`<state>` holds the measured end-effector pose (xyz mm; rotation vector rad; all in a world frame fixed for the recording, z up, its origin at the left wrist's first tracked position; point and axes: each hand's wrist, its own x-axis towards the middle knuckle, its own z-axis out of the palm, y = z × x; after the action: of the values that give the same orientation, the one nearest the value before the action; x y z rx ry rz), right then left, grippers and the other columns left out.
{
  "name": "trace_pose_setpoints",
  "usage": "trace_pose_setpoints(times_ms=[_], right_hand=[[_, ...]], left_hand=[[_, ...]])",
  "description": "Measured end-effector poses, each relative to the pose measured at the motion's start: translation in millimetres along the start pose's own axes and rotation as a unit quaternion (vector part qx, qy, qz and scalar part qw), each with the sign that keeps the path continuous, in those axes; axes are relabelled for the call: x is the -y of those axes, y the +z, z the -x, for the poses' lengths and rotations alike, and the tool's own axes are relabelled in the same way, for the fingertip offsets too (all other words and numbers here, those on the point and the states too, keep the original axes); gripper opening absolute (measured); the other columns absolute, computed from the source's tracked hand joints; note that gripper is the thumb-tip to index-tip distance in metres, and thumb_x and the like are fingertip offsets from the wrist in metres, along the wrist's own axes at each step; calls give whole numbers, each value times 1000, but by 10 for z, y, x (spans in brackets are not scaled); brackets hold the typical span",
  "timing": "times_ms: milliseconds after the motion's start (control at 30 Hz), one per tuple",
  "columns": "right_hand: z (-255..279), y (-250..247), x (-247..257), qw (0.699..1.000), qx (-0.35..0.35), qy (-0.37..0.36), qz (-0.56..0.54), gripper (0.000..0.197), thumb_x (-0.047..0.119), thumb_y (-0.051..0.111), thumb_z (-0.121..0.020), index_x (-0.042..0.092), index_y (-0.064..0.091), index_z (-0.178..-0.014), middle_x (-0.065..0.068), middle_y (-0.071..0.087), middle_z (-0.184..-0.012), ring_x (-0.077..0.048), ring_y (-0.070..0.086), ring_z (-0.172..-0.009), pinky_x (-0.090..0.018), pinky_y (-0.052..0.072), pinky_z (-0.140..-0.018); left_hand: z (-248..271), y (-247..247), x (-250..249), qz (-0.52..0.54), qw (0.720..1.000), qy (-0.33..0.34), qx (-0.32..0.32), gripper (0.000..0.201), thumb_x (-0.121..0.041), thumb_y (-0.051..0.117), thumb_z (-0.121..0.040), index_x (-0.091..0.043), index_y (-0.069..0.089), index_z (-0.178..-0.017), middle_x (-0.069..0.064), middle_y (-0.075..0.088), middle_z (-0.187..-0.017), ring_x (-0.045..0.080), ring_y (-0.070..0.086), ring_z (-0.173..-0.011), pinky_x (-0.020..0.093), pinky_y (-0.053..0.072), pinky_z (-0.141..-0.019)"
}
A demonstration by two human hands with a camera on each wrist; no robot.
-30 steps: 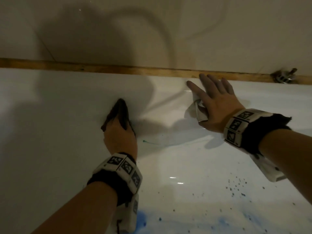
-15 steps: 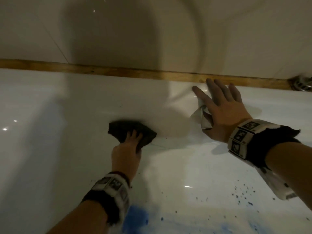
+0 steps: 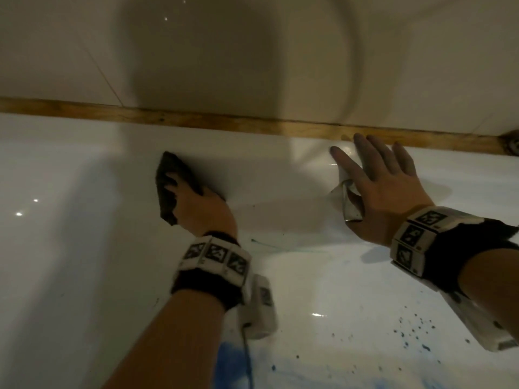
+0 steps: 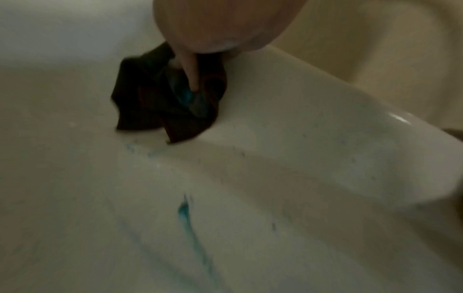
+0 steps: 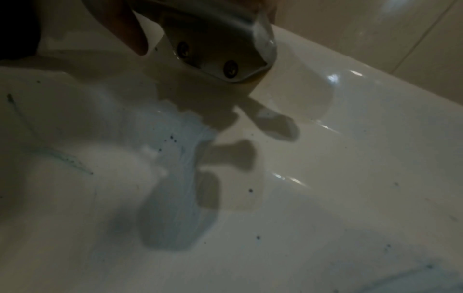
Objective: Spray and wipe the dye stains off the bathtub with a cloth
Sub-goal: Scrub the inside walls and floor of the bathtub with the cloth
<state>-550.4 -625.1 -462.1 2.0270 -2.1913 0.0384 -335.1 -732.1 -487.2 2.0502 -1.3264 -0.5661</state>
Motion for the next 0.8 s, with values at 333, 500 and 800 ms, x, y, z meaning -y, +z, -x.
trace_pose_setpoints(times_ms=[333, 500, 800], right_hand=[[-9, 13, -38, 1000, -3, -6, -1, 73, 37, 31, -75, 18, 25, -145, -26, 31, -145, -44, 32, -132, -59, 20, -107], [3, 9, 3, 1000, -12, 1, 0, 70, 35, 32, -76, 18, 27, -144, -26, 34, -143, -44, 34, -131, -59, 23, -107], [-3, -17, 10, 1000, -2, 5, -1, 73, 36, 30, -73, 17, 27, -144, -26, 33, -144, -44, 33, -132, -59, 22, -106]], left_hand=[[529, 313, 713, -168, 899, 381, 135, 71, 8, 86, -42, -6, 69, -109, 21, 64, -115, 38, 65, -100, 41, 57, -51], [450, -167, 1257, -41, 964, 183, 191, 40, -5, 62, -86, -23, 61, -123, 16, 69, -108, 27, 67, -80, 32, 53, -78], [-100, -511, 840, 21, 1000, -9, -11, 39, -4, 39, -95, -1, 47, -133, 17, 59, -106, 27, 55, -94, 33, 41, -85]])
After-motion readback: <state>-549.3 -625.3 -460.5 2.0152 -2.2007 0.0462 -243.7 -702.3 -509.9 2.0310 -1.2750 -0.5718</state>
